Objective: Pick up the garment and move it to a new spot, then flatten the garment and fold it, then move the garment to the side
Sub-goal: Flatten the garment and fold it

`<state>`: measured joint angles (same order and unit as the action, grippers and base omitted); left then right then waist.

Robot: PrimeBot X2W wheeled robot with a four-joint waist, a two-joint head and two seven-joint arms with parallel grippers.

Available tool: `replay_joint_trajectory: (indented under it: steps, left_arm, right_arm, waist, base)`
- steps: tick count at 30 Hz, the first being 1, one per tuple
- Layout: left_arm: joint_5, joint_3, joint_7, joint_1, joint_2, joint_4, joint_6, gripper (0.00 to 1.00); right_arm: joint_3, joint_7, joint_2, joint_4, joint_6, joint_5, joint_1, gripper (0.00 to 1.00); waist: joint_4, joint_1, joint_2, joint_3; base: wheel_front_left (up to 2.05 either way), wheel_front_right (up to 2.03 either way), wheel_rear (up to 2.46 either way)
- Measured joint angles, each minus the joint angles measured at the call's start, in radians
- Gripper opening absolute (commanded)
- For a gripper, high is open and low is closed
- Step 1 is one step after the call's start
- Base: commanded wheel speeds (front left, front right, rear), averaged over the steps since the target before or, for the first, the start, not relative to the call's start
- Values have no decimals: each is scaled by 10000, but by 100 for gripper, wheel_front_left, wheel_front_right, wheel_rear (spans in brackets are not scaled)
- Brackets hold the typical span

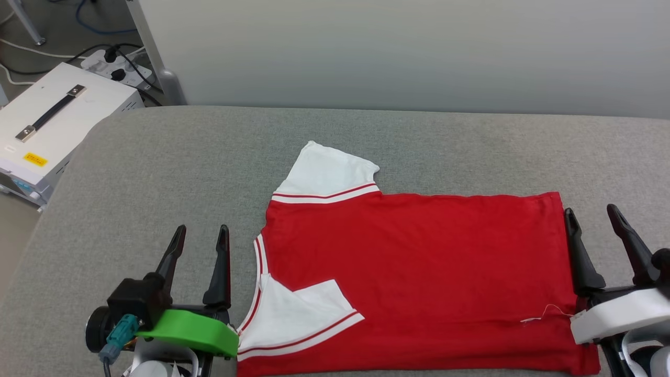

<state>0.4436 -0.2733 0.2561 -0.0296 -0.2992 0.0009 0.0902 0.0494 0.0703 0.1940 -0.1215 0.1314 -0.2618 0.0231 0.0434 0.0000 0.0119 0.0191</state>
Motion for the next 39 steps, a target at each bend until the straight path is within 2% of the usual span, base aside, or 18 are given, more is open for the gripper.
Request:
replay_joint_trajectory:
  steps: [8,15,21,24,27,32,39]
  left_arm:
    - [-1022,725,0,294,777,259,-1250,100]
    - [-1467,1216,0,253,1193,374,-1751,100]
    - [-1693,589,-81,-1129,991,1168,-2065,100]
    - [-1553,123,-796,-2468,692,1526,-2138,100]
    - [-961,-527,-1730,-4056,357,1758,-2163,100]
    - [560,-2184,-4238,-6776,-811,2410,-2180,100]
    - [2635,-3545,-7438,-9452,-2220,3588,-2182,100]
  right_arm:
    - [-201,773,-326,612,0,228,109,100]
    - [-378,844,-261,715,0,228,-18,100]
    - [-571,826,-123,535,0,228,-409,100]
    - [-644,825,-174,454,0,215,-745,100]
    - [-882,826,-146,430,0,217,-999,100]
    - [-1149,934,-159,389,0,217,-1530,100]
    - [-1695,1256,-368,456,0,211,-2127,100]
  waist:
    - [-63,0,0,116]
    - [-205,0,0,358]
    - [-373,0,0,861]
    - [-520,0,0,1222]
    - [-696,0,0,1649]
    - [-1094,0,0,2441]
    - [-1845,1,0,3408]
  base:
    - [0,0,0]
    - [0,0,0]
    - [0,0,0]
    - [0,0,0]
    - [0,0,0]
    - [0,0,0]
    - [0,0,0]
